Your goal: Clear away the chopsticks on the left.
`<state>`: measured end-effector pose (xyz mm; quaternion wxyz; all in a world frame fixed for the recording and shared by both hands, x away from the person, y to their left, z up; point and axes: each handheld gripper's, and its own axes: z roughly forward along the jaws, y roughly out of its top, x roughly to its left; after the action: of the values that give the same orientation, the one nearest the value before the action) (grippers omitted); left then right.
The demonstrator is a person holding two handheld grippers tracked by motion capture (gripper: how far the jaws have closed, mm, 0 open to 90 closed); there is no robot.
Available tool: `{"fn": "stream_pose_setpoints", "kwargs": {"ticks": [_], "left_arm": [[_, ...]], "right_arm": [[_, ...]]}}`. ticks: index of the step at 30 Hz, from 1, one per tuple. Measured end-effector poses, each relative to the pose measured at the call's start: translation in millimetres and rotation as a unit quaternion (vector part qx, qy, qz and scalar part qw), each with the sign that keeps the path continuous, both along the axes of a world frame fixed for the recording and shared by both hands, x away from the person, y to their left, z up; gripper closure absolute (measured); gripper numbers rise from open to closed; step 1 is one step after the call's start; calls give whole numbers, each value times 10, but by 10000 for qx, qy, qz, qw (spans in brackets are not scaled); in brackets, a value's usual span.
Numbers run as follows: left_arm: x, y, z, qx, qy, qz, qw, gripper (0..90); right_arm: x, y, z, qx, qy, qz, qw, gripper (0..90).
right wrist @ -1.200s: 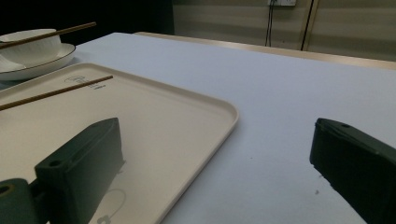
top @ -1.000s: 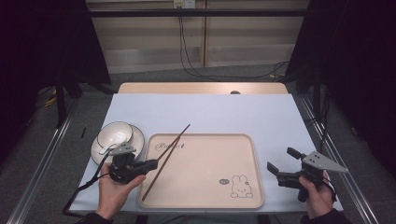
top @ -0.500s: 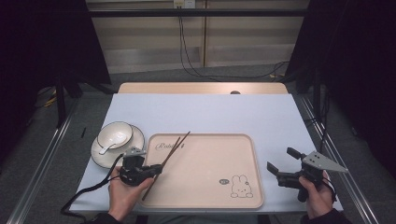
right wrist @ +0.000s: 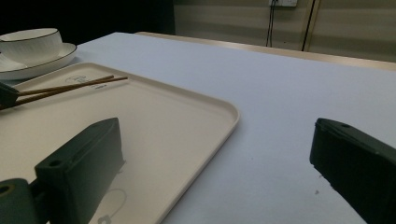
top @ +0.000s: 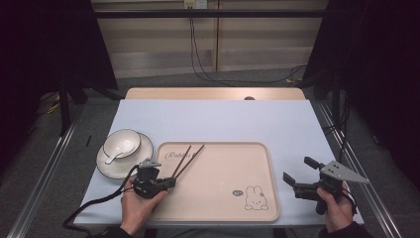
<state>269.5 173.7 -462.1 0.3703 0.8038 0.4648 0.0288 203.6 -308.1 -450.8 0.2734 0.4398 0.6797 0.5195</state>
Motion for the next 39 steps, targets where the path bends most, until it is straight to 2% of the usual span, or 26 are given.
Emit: {"fn": "stream_pose_setpoints", "kwargs": {"ticks": [7,11,14,17,22,25,26,30,32,33,36,39], "left_arm": [[14,-28,-46,115,96,-62,9999,841],[13,-37,-47,149,61,-56,9999,840],[12,-39,-49,141,50,-69,9999,834],[9,-44,-44,125,76,-96,9998,792],[19,-39,-43,113,63,-195,9997,790],[15,-38,-38,104,59,-228,9997,753],[12,-43,-41,33,44,-214,9998,728],[13,-31,-28,-2,-37,-252,9997,643],[17,-20,-9,-90,-97,-327,9994,579],[13,-20,0,-217,-118,-343,9991,532],[8,-5,48,-526,-321,-565,9965,404],[7,31,146,-423,-715,-711,9940,243]], "right_arm": [[-1,2,0,3,9,9,10000,21],[1,2,0,-10,-2,7,10000,21],[1,1,0,-9,-3,8,10000,21],[1,1,0,-10,-1,7,10000,21],[0,3,0,-6,6,8,10000,21],[1,1,-1,-10,0,9,10000,21],[1,1,0,-3,1,15,10000,21],[0,1,1,7,4,15,10000,22],[0,1,1,10,0,18,10000,22],[-1,2,2,17,9,19,10000,22],[0,2,1,18,13,18,10000,22],[1,1,0,12,3,11,10000,23]]}}
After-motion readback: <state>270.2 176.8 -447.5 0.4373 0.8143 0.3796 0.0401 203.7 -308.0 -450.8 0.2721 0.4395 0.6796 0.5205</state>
